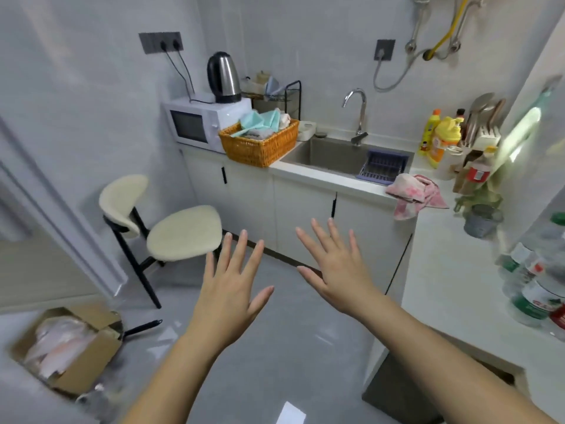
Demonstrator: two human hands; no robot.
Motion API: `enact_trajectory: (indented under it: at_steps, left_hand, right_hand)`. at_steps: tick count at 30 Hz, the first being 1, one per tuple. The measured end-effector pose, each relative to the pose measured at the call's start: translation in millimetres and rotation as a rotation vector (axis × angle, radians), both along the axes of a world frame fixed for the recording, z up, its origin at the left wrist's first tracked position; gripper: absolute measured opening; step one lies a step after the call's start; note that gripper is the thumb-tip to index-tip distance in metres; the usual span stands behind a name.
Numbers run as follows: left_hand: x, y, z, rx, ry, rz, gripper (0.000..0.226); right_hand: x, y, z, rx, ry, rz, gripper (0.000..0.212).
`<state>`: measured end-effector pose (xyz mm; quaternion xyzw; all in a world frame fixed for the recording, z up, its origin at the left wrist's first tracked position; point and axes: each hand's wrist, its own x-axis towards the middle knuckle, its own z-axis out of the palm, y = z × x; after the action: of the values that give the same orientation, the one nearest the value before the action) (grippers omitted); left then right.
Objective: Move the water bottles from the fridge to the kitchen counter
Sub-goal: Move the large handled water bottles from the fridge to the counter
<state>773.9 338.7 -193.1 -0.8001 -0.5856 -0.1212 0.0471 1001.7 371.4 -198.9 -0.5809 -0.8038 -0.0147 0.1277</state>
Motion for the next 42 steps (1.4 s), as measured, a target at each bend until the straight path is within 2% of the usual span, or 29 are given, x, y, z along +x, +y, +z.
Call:
enact_trajectory:
  at_steps: [7,13,18,22,28,42]
  left_hand:
    - [-178,-71,-4,0.010,0.037,0.204,0.076]
    - [-290,-128,-1,0.022,0.031,0.403,0.077]
    - [-352,-167,7,0.051,-0.030,0.534,0.076]
    - [-396,-202,-1,0.019,0.017,0.697,0.074]
    - [-461,-240,-13,-0.005,-0.011,0.901,0.079]
    - [-614,-236,-2,0.054,0.026,1.221,0.074]
  right_hand:
    - [-186,-36,-2,0.017,-0.004,0.206,0.067]
    - [-310,-63,6,0.037,-0.017,0.391,0.066]
    - [-393,-76,10,0.040,-0.018,0.551,0.066]
    - [-455,-87,6,0.041,-0.029,0.686,0.066]
    - [-553,-93,-9,0.030,-0.036,0.896,0.066]
    - [-771,-61,-1,0.068,-0.014,1.185,0.066]
